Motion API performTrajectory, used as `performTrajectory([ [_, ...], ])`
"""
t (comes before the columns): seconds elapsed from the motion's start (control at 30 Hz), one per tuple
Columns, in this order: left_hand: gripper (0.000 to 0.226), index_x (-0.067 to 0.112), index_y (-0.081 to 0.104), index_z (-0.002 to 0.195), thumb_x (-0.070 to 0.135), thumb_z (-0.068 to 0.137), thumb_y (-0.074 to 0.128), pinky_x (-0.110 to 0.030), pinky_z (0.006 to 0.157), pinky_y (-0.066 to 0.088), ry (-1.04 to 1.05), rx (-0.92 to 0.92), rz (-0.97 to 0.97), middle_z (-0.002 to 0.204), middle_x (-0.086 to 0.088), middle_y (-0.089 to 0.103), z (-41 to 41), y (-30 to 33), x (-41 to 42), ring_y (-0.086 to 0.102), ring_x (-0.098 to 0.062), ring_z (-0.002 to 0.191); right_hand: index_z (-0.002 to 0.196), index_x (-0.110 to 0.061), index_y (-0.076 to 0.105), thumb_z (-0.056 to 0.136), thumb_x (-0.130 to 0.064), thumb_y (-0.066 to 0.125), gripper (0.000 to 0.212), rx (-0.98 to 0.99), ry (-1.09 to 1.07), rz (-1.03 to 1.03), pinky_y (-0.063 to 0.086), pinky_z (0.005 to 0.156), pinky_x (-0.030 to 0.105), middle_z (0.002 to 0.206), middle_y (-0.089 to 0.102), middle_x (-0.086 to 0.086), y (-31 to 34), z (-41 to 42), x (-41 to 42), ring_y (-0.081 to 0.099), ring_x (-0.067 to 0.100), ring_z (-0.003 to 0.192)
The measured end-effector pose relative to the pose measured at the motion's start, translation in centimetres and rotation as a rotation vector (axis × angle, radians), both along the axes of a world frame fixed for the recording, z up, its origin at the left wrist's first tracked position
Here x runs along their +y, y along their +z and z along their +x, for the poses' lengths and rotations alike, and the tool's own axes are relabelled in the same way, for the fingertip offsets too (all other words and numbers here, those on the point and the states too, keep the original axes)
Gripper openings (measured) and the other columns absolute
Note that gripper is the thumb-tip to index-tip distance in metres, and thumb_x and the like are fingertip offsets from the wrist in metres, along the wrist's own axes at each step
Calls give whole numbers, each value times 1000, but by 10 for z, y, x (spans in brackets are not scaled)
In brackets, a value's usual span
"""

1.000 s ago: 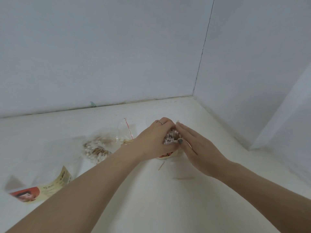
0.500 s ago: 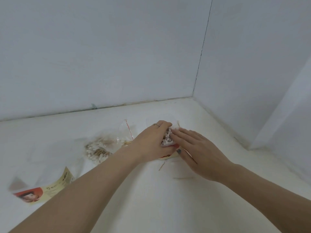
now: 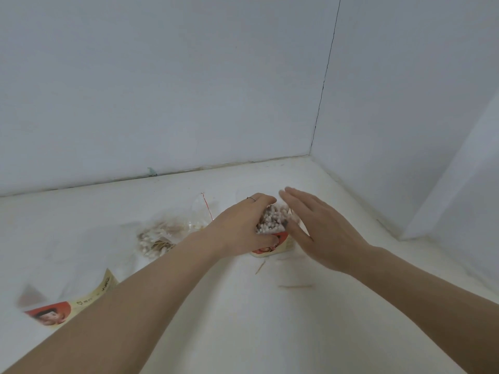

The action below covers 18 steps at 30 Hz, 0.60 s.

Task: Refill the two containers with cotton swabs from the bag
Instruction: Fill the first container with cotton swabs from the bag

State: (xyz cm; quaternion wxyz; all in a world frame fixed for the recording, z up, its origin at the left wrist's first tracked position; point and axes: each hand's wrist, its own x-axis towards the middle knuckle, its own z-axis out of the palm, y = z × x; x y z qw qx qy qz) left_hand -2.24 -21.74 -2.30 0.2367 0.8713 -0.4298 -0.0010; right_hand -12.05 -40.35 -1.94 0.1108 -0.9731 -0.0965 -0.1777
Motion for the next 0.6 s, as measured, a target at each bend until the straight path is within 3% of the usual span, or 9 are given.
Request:
performTrajectory([
  [0.07, 75, 23, 37, 147, 44, 84, 72, -26, 94, 44, 10, -17, 13, 140, 11, 45, 0, 0, 1, 50, -9, 121, 159, -21, 21, 104, -46, 29, 61, 82, -28, 85, 13, 122, 22, 165, 20, -8, 0, 4, 0, 14, 4, 151],
  [0.13, 75, 24, 36, 147, 44, 84, 71, -27, 95, 45, 11, -10, 18, 141, 12, 44, 0, -1, 1, 49, -10, 122, 158, -20, 25, 106, -42, 30, 57, 142, -42, 76, 10, 120, 18, 165, 22, -9, -2, 6, -1, 13, 3, 151],
  [0.2, 75, 24, 37, 147, 44, 83, 71, -30, 97, 45, 9, -5, 31, 141, 11, 44, 0, -1, 1, 49, -11, 123, 151, -18, 42, 106, -37, 33, 50, 120, -44, 63, 18, 116, 17, 158, 38, -7, -4, 5, -3, 29, 7, 146],
  [0.3, 74, 23, 37, 147, 42, 84, 71, -29, 96, 45, 12, -11, 43, 142, 11, 44, -2, 0, 1, 50, -11, 122, 132, -15, 58, 103, -38, 31, 46, 25, -20, 11, 41, 103, 24, 132, 59, -5, -3, 4, -5, 52, 12, 123],
  [0.6, 67, 22, 42, 141, 42, 84, 69, -35, 96, 45, 3, -8, 60, 135, 7, 50, -4, -1, 1, 53, -16, 116, 109, -13, 65, 104, -34, 26, 44, -15, 39, -212, 48, 86, 36, 97, 63, 0, -1, -1, -1, 58, 23, 92],
])
